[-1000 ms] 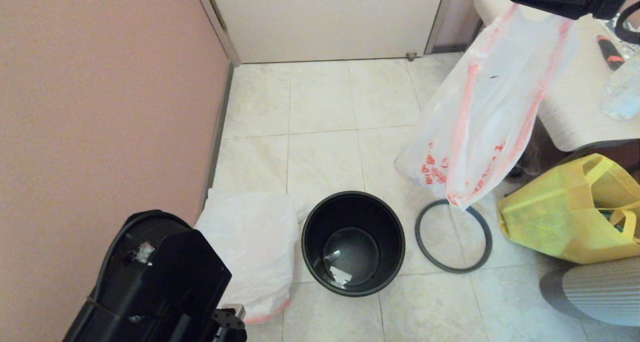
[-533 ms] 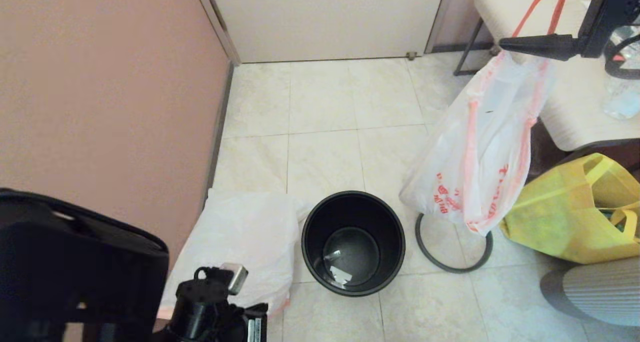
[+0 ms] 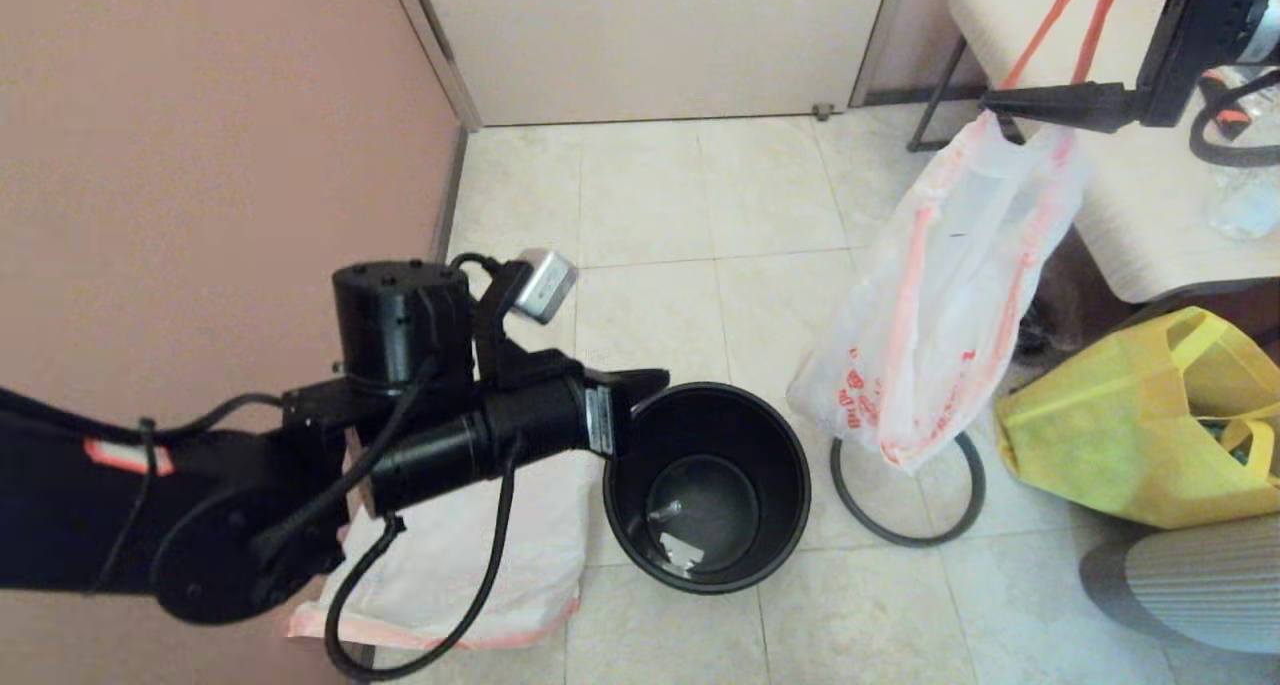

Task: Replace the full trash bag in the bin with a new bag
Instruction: Place the trash bag on the floor

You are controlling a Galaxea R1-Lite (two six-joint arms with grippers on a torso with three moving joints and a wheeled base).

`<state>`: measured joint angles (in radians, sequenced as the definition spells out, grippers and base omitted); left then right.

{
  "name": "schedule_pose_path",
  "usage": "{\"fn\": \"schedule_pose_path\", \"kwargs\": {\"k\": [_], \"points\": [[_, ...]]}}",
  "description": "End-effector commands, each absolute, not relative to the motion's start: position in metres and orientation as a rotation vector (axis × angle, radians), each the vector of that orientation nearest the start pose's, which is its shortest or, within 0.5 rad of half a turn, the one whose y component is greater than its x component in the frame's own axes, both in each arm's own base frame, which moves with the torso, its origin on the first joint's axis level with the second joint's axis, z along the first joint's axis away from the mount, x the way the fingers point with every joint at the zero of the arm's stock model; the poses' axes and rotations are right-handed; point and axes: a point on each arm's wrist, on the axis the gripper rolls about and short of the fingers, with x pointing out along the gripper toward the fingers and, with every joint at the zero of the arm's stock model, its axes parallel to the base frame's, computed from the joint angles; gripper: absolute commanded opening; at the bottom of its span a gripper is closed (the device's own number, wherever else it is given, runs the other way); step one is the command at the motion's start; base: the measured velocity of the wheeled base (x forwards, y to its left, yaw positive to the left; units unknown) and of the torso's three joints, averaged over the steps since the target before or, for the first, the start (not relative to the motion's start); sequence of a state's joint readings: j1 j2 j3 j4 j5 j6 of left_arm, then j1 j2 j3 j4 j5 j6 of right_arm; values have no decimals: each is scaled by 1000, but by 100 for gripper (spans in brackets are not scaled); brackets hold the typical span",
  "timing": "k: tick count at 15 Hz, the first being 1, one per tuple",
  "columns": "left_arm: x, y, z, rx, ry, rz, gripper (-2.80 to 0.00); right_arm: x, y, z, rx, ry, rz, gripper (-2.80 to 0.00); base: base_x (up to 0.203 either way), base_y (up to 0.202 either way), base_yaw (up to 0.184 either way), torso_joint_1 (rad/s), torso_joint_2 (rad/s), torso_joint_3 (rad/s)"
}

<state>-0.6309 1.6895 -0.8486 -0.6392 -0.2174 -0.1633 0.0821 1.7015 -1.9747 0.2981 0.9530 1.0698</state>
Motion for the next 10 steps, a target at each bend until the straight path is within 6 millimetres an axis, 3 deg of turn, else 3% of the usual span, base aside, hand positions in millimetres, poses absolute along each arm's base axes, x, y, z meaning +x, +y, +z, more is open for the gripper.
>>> {"fn": "schedule_pose_path", "kwargs": {"k": [1, 4, 7, 10], "points": [[257, -197, 226, -124, 219, -887, 0, 282, 42, 412, 989, 590, 918, 0, 0, 0, 0, 0, 0, 0], [280, -219, 245, -130, 212, -1014, 0, 283, 42, 411, 989, 592, 921, 0, 0, 0, 0, 0, 0, 0], [321, -249, 253, -137, 172, -1092, 0, 283, 42, 411, 986, 598, 930, 0, 0, 0, 0, 0, 0, 0], [350, -277, 267, -135, 129, -1160, 0, 282, 42, 412, 970, 599, 949, 0, 0, 0, 0, 0, 0, 0]]}}
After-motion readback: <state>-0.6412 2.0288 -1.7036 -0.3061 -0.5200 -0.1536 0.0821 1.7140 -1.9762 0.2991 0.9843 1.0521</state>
